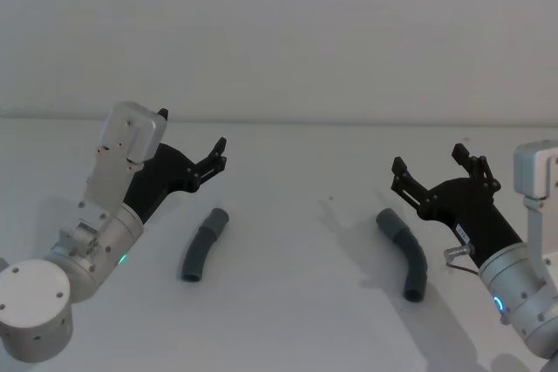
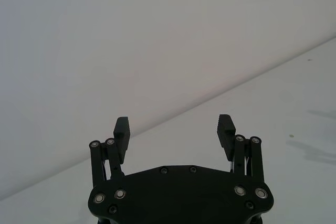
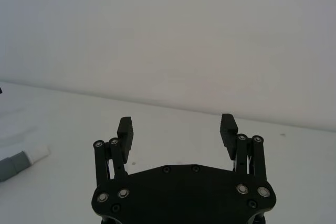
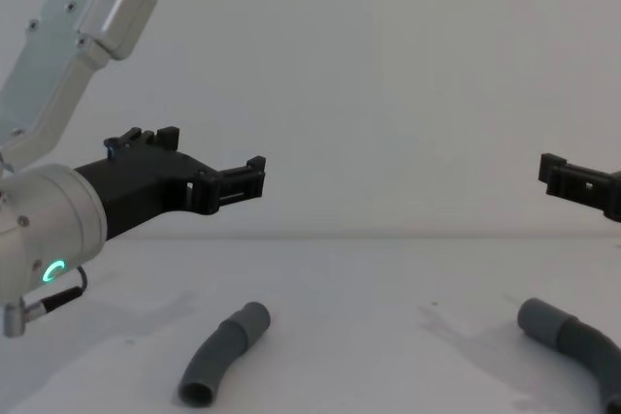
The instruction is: Use both hands to pick up one end of the pipe from the table, align the ends, and insert them.
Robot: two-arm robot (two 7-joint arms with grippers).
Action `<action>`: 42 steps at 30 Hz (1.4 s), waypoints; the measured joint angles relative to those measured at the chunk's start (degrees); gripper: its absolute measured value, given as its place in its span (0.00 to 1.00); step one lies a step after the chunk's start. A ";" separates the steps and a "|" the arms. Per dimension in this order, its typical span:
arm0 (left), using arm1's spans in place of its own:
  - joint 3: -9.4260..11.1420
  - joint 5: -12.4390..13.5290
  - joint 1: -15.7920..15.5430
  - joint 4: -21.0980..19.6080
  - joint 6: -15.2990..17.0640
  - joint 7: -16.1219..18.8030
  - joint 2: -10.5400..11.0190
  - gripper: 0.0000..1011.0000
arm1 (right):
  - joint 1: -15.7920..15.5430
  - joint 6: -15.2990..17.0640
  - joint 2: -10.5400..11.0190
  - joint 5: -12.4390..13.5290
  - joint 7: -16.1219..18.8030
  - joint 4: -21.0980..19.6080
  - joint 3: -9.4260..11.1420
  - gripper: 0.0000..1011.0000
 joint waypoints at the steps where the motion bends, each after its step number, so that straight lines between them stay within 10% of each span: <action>1: 0.00 0.00 0.00 0.00 0.00 0.00 0.00 0.99 | 0.00 0.00 0.00 0.00 0.00 0.00 0.00 0.99; 42: 0.00 0.00 0.00 0.00 0.00 0.00 0.00 0.99 | 0.00 0.00 0.00 0.00 0.00 0.00 0.00 0.99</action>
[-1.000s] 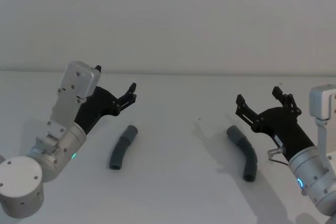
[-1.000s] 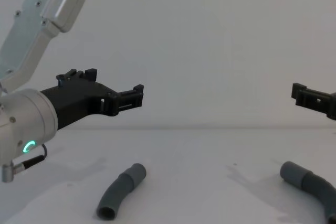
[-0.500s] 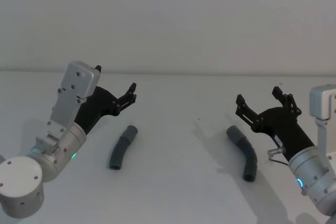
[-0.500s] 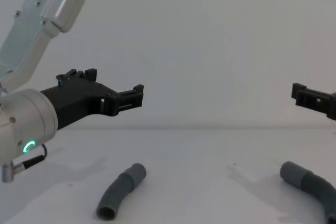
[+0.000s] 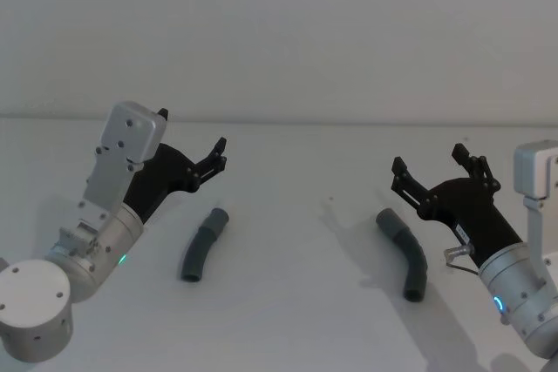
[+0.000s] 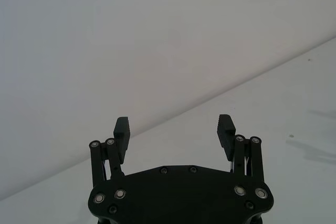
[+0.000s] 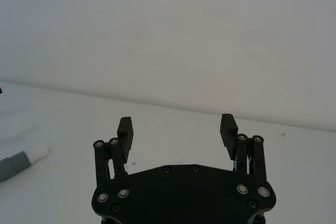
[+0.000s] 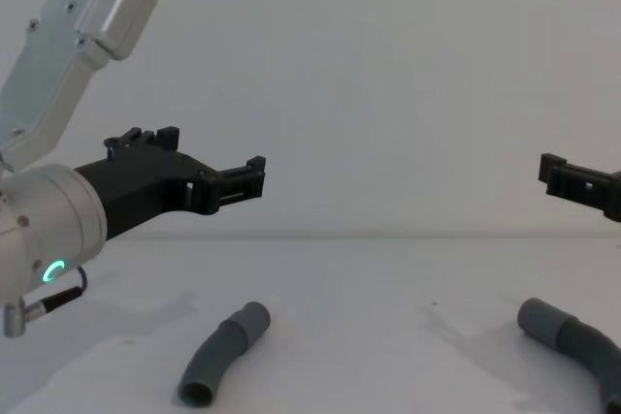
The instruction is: Use both hands to pick up one end of the pipe from the table, align the ends, and insert them.
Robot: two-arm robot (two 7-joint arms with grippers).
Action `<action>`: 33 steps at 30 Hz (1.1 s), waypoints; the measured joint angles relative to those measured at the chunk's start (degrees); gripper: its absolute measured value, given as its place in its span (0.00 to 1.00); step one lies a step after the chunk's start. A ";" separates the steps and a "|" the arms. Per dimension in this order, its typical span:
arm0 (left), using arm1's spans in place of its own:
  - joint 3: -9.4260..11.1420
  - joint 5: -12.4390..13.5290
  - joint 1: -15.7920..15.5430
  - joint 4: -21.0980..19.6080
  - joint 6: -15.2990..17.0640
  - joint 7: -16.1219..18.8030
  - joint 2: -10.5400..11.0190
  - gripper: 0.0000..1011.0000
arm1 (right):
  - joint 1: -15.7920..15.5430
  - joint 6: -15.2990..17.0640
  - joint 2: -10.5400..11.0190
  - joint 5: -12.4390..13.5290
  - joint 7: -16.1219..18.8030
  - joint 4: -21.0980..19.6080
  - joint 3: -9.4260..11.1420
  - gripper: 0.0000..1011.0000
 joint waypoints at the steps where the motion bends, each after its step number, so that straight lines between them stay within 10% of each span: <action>1: 0.00 0.00 0.00 0.00 0.00 0.00 0.00 0.99 | 0.00 0.00 0.00 0.00 0.00 0.00 0.00 0.99; 33: 0.00 0.00 0.00 0.00 0.00 0.00 0.00 0.99 | 0.00 0.00 0.00 0.00 0.00 0.00 0.00 0.99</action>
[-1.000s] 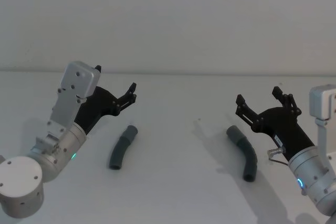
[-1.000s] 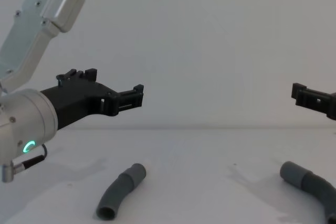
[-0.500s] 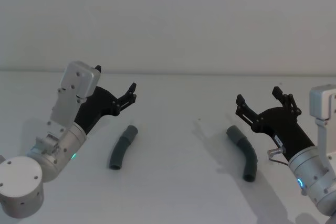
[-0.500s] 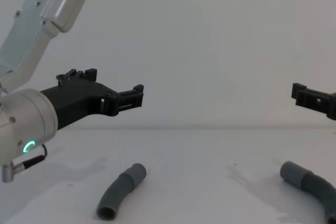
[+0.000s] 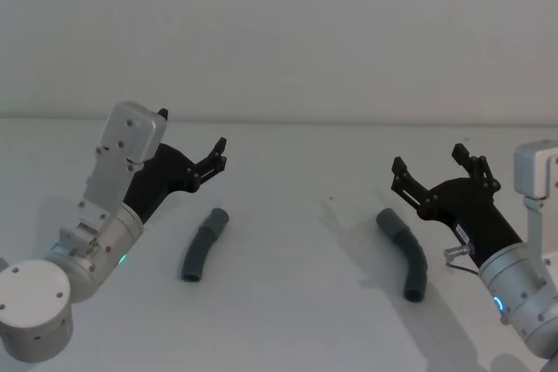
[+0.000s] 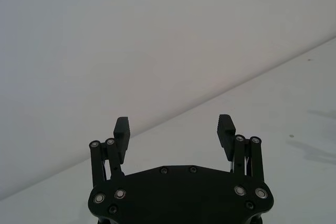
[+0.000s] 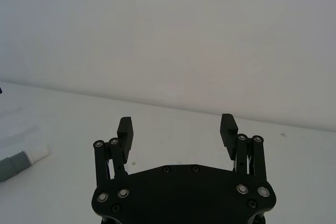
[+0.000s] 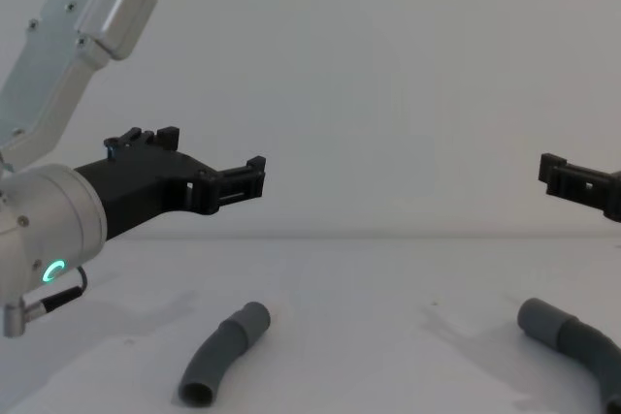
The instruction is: Use both hands to pick up one end of the pipe from the table, align the ends, and insert them.
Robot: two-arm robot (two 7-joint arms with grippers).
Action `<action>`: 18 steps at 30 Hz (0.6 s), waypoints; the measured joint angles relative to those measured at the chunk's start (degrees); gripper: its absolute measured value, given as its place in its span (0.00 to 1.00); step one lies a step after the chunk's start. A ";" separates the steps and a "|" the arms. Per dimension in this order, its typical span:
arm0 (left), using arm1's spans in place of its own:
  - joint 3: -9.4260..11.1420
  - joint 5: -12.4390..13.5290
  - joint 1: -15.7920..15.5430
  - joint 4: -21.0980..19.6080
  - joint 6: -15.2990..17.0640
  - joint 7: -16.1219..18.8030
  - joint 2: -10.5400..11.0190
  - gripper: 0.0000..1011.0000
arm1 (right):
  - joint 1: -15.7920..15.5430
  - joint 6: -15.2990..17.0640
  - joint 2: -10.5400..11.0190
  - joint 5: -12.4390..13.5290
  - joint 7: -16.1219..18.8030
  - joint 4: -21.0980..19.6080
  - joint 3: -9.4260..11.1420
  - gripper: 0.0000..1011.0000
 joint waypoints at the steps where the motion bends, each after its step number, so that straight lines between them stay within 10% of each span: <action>1: 0.00 0.00 0.00 0.00 0.00 0.00 0.00 0.99 | 0.00 0.00 0.00 0.00 0.00 0.00 0.00 0.99; 18: -0.45 -1.11 1.11 -1.68 2.60 -1.02 0.30 0.99 | 0.00 0.00 0.00 0.00 0.00 0.00 0.00 0.99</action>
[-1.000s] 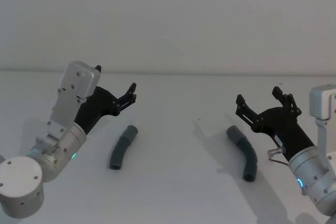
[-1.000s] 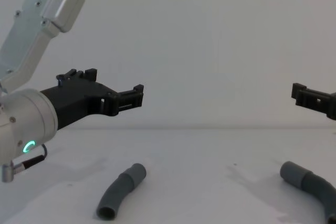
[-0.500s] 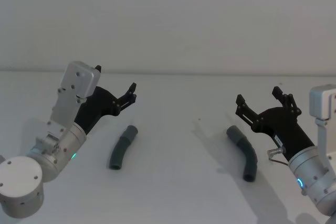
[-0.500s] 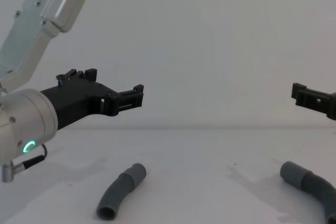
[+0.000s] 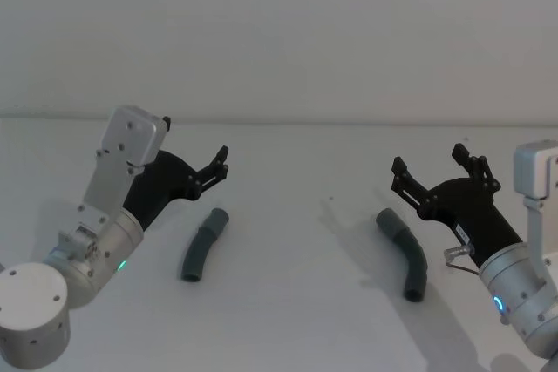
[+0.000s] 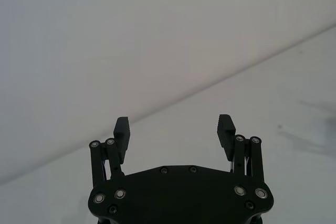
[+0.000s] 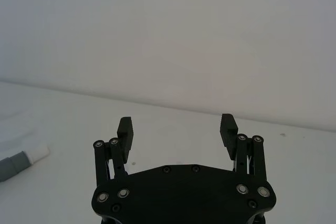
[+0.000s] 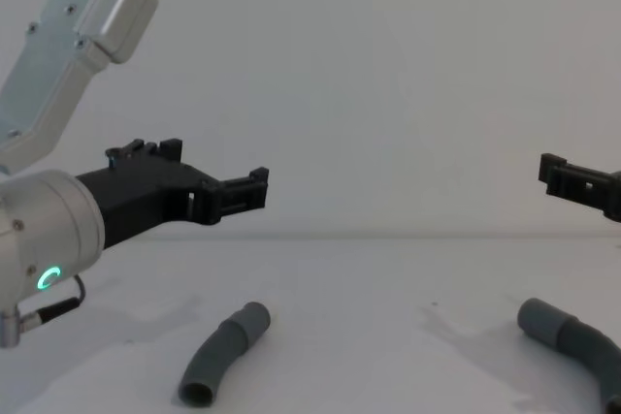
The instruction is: Use both hands to pick up one end of the pipe from the table, align the ends, and insert them.
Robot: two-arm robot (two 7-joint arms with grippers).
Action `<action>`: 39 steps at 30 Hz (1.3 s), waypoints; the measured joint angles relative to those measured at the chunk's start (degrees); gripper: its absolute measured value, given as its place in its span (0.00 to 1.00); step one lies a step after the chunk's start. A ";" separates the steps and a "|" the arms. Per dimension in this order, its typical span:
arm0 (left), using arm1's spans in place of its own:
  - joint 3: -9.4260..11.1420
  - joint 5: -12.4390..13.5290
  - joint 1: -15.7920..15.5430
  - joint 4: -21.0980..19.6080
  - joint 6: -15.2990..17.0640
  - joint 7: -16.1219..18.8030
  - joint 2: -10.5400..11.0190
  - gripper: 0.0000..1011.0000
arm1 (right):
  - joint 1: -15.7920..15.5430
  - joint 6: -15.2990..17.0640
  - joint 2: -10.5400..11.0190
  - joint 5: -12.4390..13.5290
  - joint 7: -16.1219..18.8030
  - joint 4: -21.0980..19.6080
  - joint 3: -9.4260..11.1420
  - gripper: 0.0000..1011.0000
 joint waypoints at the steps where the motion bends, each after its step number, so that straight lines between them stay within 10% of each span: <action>1: -0.08 -0.28 0.28 -0.48 0.81 -0.16 0.11 0.99 | 0.00 0.00 0.00 0.00 0.00 0.00 0.00 0.99; 39: -1.99 -5.23 4.27 -12.98 33.14 1.82 0.14 0.99 | 0.00 0.00 0.00 0.00 0.00 0.00 0.00 0.99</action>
